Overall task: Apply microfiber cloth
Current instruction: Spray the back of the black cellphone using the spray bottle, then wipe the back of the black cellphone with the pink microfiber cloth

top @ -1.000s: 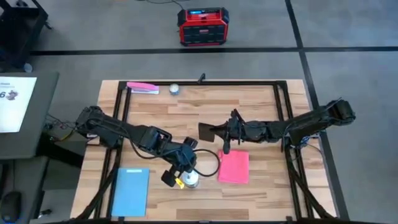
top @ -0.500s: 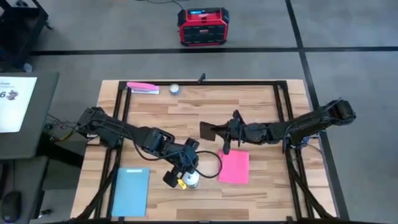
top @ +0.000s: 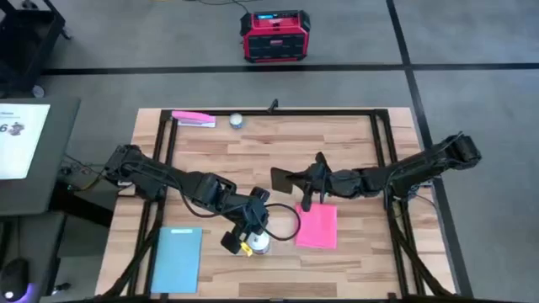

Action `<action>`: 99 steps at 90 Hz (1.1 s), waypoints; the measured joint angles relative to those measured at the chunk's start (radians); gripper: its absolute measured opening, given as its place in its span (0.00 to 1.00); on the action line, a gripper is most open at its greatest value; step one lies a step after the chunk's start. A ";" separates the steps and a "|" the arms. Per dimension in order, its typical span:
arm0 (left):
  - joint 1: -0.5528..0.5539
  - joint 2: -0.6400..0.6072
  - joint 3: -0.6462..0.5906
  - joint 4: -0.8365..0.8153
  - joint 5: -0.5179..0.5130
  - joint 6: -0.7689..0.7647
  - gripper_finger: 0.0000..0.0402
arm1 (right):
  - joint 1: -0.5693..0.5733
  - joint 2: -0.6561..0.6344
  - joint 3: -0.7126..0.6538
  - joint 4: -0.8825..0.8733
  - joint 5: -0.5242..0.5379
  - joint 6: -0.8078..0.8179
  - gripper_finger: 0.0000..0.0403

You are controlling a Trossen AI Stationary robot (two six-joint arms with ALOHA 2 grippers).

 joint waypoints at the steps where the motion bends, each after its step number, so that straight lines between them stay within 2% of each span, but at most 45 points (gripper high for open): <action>1: 0.000 0.000 0.000 0.001 0.000 0.000 0.00 | 0.000 0.000 0.000 0.000 0.000 0.000 0.04; 12: 0.007 0.000 -0.001 0.011 -0.027 -0.028 0.00 | 0.000 0.000 0.000 0.000 0.000 0.000 0.04; 34: 0.036 0.000 0.002 -0.001 -0.169 -0.047 0.00 | -0.001 0.000 0.000 0.001 0.000 -0.004 0.04; 44: 0.040 0.001 0.020 -0.003 -0.171 -0.057 0.01 | -0.001 0.000 0.000 0.007 0.000 -0.004 0.04; 80: 0.035 0.001 0.034 0.005 -0.188 -0.071 0.20 | -0.001 0.000 0.000 0.006 0.001 -0.008 0.04; 99: 0.044 0.001 0.035 0.010 -0.192 -0.074 0.31 | -0.001 -0.012 0.000 -0.010 0.044 -0.031 0.04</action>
